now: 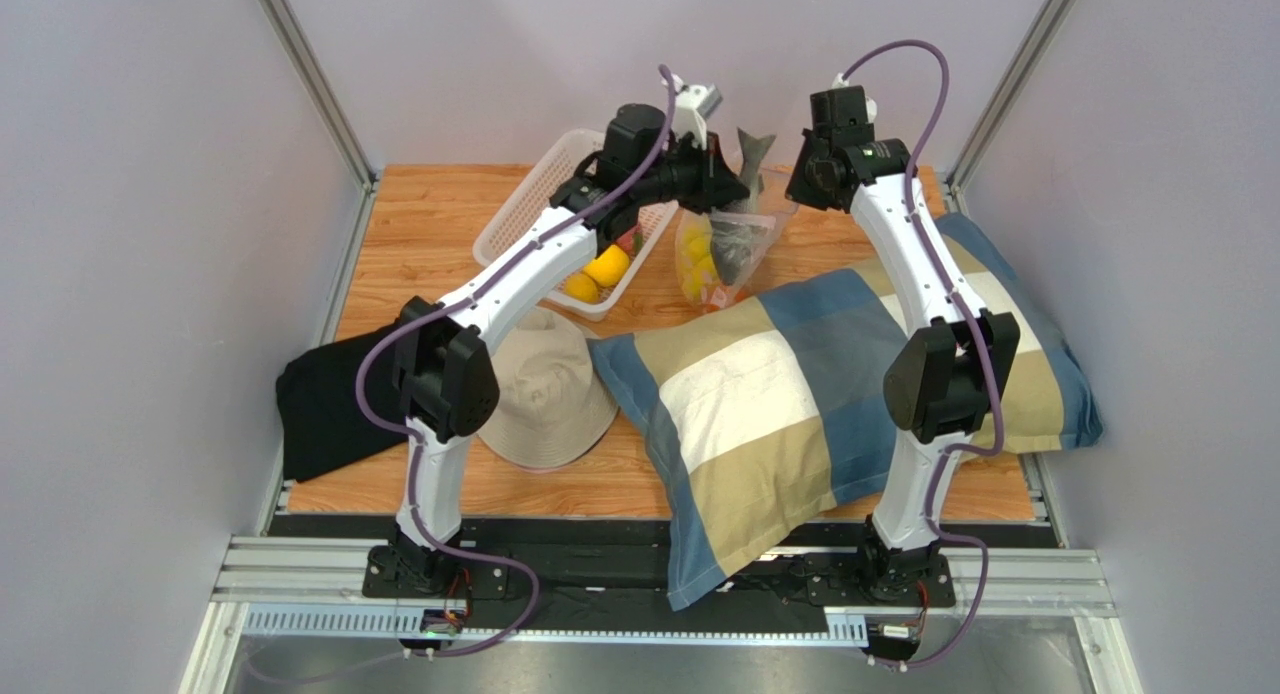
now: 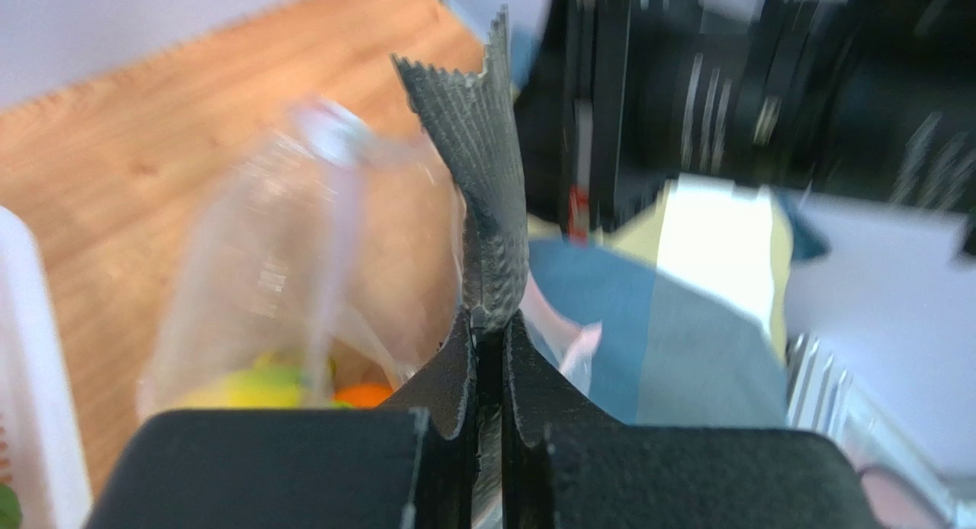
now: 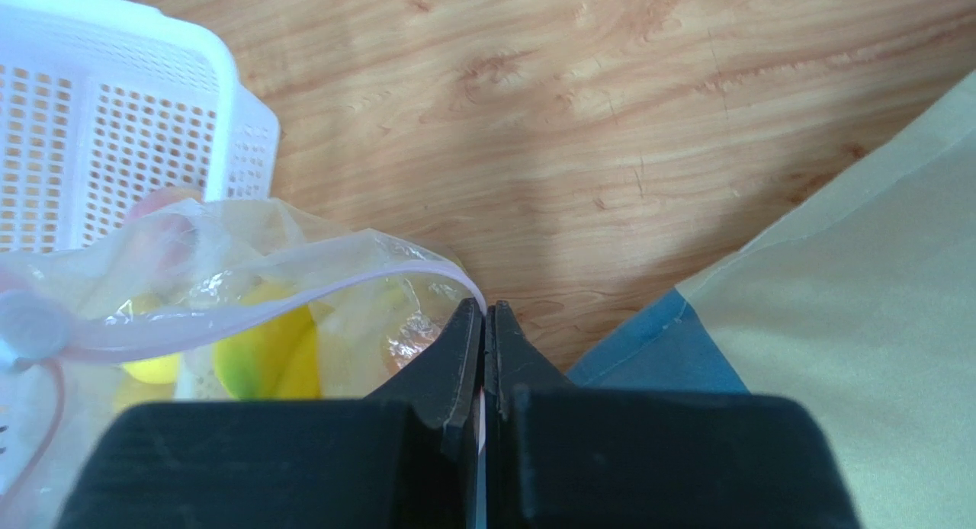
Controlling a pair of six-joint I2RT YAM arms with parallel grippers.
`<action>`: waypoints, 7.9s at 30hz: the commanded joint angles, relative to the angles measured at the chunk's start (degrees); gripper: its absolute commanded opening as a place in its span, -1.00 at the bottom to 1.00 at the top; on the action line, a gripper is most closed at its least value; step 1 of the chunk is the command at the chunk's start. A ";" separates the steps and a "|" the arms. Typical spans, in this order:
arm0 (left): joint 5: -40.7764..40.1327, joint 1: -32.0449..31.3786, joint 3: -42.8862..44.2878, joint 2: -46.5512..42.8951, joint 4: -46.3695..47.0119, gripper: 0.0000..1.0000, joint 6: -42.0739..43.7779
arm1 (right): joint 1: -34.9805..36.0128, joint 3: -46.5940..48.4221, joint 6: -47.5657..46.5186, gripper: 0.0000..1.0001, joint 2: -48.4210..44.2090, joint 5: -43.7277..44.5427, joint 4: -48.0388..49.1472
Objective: Open the zip-top bag and remove the fake food
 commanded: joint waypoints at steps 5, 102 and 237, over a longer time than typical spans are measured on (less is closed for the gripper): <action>-1.69 8.97 25.30 8.13 -1.11 -1.00 -28.32 | 0.51 -3.97 -0.65 -1.00 -5.35 0.55 2.21; -20.73 -1.57 21.30 15.79 -20.18 -0.21 18.68 | 12.82 -1.51 2.60 -1.00 -9.40 14.08 0.36; -54.74 6.07 21.59 -0.88 -18.85 -1.00 11.27 | 2.10 -5.12 0.66 -1.00 -5.01 5.12 0.73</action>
